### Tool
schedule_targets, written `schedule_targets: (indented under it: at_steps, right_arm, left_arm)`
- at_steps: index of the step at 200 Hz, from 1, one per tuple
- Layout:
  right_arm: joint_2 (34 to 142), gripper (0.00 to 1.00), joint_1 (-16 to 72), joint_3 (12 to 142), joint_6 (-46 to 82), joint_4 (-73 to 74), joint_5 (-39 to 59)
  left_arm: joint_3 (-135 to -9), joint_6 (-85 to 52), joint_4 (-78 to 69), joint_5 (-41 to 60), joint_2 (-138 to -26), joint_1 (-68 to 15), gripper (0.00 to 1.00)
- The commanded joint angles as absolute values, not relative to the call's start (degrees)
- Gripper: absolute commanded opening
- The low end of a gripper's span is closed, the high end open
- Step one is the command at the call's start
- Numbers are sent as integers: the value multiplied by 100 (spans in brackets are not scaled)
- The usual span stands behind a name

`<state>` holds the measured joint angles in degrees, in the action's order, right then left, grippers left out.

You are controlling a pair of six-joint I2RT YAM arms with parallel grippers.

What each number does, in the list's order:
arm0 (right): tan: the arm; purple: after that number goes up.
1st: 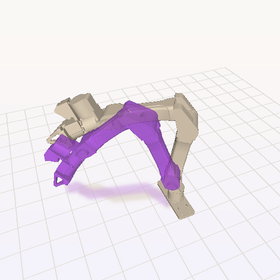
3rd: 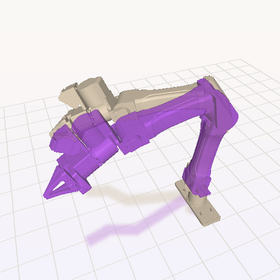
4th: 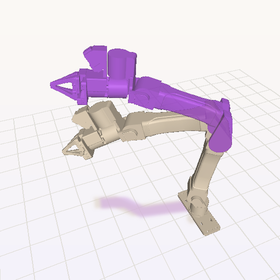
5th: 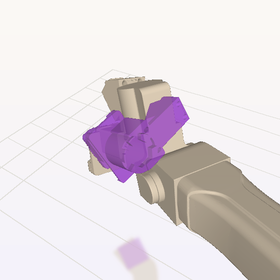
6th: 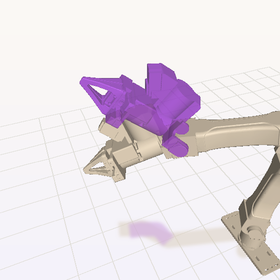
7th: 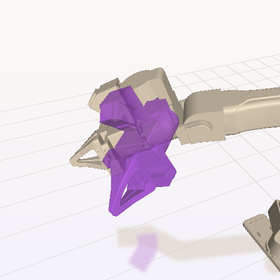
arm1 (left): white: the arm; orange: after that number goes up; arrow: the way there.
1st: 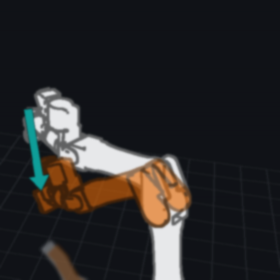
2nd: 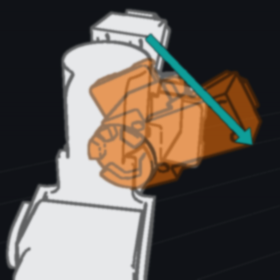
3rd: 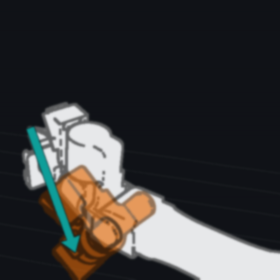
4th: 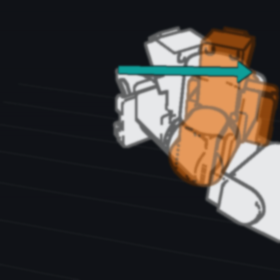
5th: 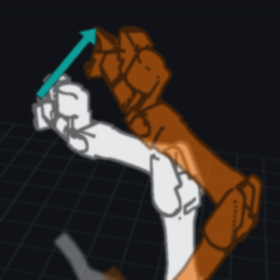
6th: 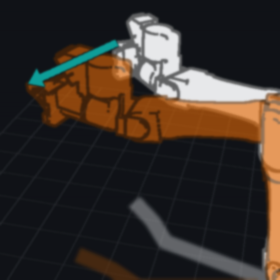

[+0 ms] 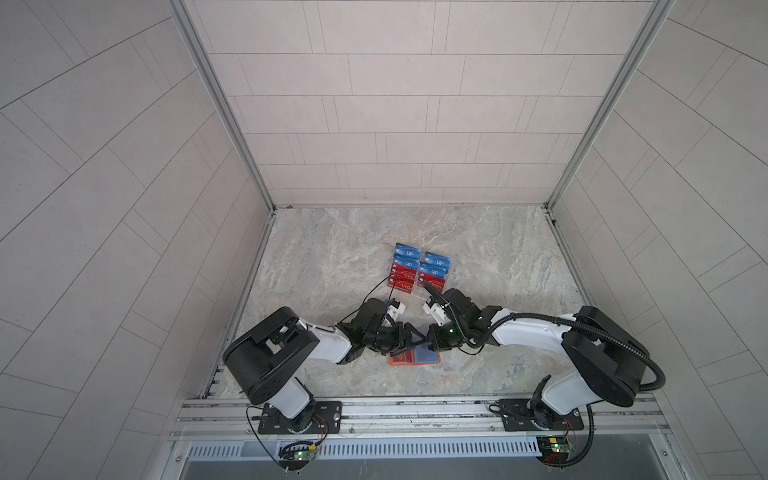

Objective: Put the credit cards into the card holder

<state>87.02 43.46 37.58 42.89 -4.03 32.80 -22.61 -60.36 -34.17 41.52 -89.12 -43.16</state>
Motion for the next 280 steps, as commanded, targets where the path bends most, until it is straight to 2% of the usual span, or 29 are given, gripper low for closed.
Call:
schedule_targets:
  at_steps: [1, 24, 68, 90, 114, 147, 223, 247, 280]
  right_arm:
    - [8675, 7, 4373, 3902, 4268, -314, 3312]
    - [8711, 7, 4369, 3968, 4151, -412, 3364]
    - [8859, 7, 4505, 4217, 4045, -373, 3506]
    - [9158, 7, 4573, 4328, 4143, -120, 3681]
    - [9539, 7, 4603, 4484, 4163, -4, 3753]
    - [9804, 6, 4605, 4621, 4178, 87, 3676]
    - [9537, 5, 4605, 4585, 4620, 332, 3264]
    - [9235, 6, 4516, 5043, 4174, -458, 2924]
    - [9321, 14, 4055, 6109, 3269, -1726, 2747]
  left_arm:
    - [-2552, -5506, -2037, 4054, -8564, -4291, 65]
    - [-2735, -5232, -1246, 3969, -8178, -4281, 70]
    - [-2909, -4997, -77, 3644, -7208, -4028, 68]
    - [-2957, -4775, 688, 3227, -6692, -3754, 63]
    - [-3185, -4384, 1718, 2563, -6466, -3727, 51]
    - [-2937, -4664, 1528, 2544, -6357, -3797, 35]
    - [-2757, -5371, 60, 2342, -7196, -4352, 35]
    - [-2734, -5344, -44, 2344, -7431, -4402, 35]
    - [-2582, -5250, 12, 2262, -7513, -4403, 35]
